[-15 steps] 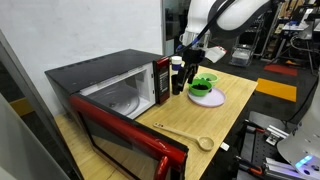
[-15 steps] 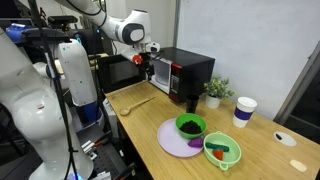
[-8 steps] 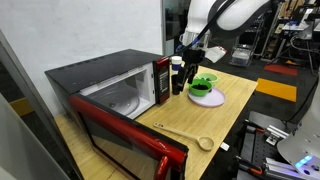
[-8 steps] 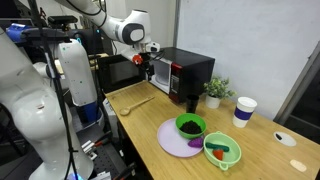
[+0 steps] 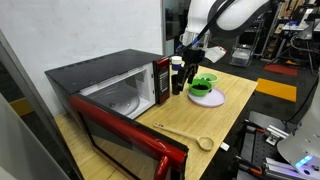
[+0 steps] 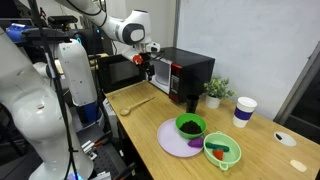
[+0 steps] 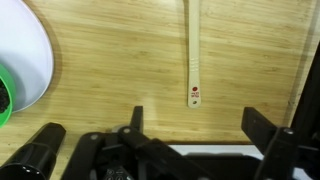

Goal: Open the microwave door, place the dark green bowl in it, then close the microwave door

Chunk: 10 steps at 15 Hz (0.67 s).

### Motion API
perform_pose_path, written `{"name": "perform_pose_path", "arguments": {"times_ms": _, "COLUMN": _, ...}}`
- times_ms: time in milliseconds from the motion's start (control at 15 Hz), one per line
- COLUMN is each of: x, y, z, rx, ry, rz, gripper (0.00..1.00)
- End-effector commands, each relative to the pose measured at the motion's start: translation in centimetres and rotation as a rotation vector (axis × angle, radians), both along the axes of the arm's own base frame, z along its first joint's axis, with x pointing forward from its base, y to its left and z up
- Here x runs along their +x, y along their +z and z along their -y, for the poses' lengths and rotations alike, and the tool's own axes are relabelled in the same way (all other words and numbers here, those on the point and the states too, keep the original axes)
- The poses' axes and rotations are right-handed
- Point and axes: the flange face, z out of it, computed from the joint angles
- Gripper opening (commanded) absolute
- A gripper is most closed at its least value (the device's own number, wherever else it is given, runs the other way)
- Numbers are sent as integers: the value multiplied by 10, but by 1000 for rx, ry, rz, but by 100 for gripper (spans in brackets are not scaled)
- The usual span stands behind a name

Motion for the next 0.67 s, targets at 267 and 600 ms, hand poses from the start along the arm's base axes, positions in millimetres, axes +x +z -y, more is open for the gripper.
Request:
{"name": "perform_pose_path", "arguments": {"times_ms": 267, "x": 20, "y": -20, "z": 79, "rx": -4, "ry": -71, "rz": 6, "gripper": 100}}
{"name": "perform_pose_path", "arguments": {"times_ms": 600, "x": 32, "y": -41, "z": 149, "rx": 0, "ry": 10, "rz": 19, "gripper": 100}}
